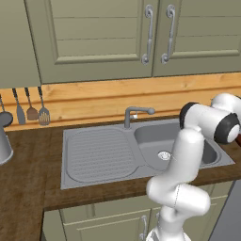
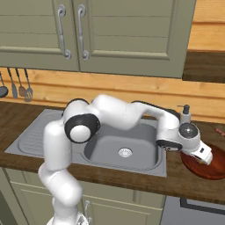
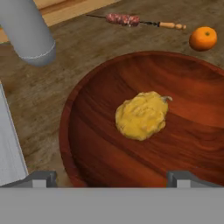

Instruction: Pick the squash from the sink and place it in the bowl. Then pick the bowl and place it in the microwave. Then close the microwave door and press the start button.

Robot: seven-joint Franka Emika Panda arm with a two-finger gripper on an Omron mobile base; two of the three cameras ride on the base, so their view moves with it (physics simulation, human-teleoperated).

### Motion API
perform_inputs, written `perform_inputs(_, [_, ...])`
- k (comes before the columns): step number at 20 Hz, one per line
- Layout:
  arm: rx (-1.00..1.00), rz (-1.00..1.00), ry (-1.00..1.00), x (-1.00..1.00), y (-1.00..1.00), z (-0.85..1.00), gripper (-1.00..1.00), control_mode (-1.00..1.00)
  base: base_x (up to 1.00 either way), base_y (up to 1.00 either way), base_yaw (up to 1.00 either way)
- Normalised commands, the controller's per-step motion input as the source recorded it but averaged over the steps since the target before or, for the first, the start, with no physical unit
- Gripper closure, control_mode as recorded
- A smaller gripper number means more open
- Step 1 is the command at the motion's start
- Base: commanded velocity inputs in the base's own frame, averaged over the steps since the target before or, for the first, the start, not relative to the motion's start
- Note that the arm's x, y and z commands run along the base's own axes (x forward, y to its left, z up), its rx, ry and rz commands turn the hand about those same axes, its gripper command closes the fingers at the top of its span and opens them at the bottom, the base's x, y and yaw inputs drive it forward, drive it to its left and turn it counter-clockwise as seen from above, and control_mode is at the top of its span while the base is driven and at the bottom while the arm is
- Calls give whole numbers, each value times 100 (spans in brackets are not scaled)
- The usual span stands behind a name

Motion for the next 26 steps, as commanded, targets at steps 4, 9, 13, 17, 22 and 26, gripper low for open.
perform_inputs(4, [-18, 10, 3, -9, 39, 63, -100, -100, 0, 0, 0])
perform_inputs(9, [-14, 11, 19, 0, 31, 26, -100, -100, 0, 0, 0])
perform_inputs(13, [-4, 6, 18, 0, 7, 16, -100, -100, 0, 0, 0])
perform_inputs(17, [0, 2, 15, 0, 0, 26, -100, -100, 0, 0, 0])
perform_inputs(22, [0, 5, 15, 0, 0, 5, -100, -100, 0, 0, 0])
perform_inputs(26, [3, 13, 18, 6, 0, 0, -100, -100, 0, 0, 0])
